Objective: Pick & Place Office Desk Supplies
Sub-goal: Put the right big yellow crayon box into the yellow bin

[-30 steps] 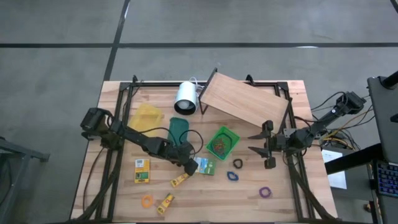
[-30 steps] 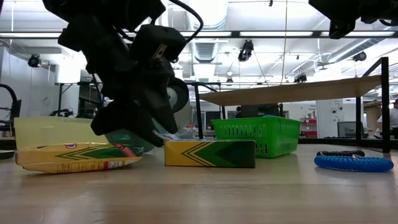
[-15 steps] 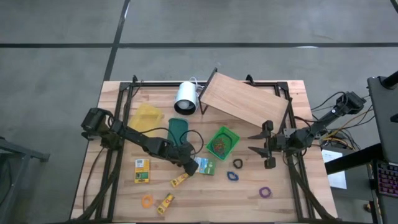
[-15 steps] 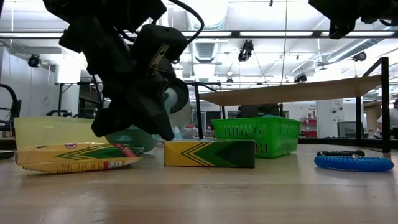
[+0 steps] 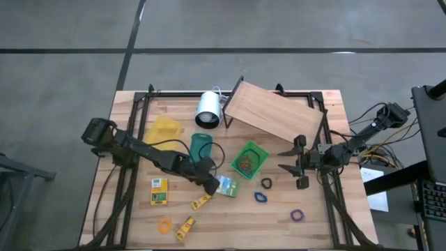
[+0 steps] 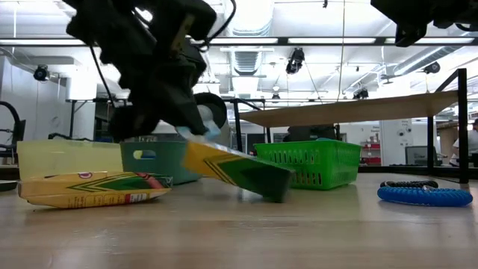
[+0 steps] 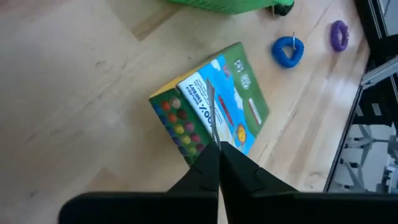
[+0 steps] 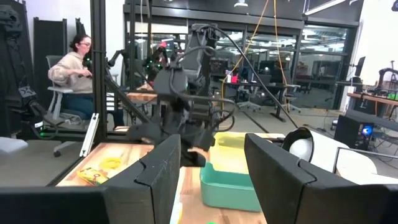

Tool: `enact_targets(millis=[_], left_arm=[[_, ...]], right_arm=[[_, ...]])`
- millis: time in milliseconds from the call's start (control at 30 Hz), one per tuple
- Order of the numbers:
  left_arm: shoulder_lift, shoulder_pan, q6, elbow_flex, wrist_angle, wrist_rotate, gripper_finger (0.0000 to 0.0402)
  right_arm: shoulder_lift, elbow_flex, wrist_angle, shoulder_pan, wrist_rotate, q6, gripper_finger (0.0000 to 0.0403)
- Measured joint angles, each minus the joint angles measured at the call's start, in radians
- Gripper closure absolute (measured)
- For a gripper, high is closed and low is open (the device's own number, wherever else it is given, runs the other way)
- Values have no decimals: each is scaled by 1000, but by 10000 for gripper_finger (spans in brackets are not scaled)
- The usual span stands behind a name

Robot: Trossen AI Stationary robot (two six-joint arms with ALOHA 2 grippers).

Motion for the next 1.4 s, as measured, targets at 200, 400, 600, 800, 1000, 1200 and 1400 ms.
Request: enact_targets(millis=[200, 400, 600, 800, 1000, 1200, 1400], left_arm=[[-74, 0, 0, 0, -106, -33, 398], [-183, 0, 38, 0, -182, -119, 398], [-337, 0, 81, 0, -256, -235, 398], [-483, 0, 83, 0, -362, -360, 398], [-614, 0, 82, 0, -472, -505, 398], [-726, 1, 79, 0, -587, -622, 398], [-812, 23, 57, 0, -729, -688, 398]], right_arm=[[0, 0, 0, 0, 0, 0, 225], [0, 0, 0, 0, 0, 0, 225], [0, 0, -2, 0, 0, 0, 225], [0, 0, -5, 0, 0, 0, 225], [0, 0, -4, 0, 0, 0, 225], [0, 0, -4, 0, 0, 0, 225], [0, 0, -4, 0, 0, 0, 225]])
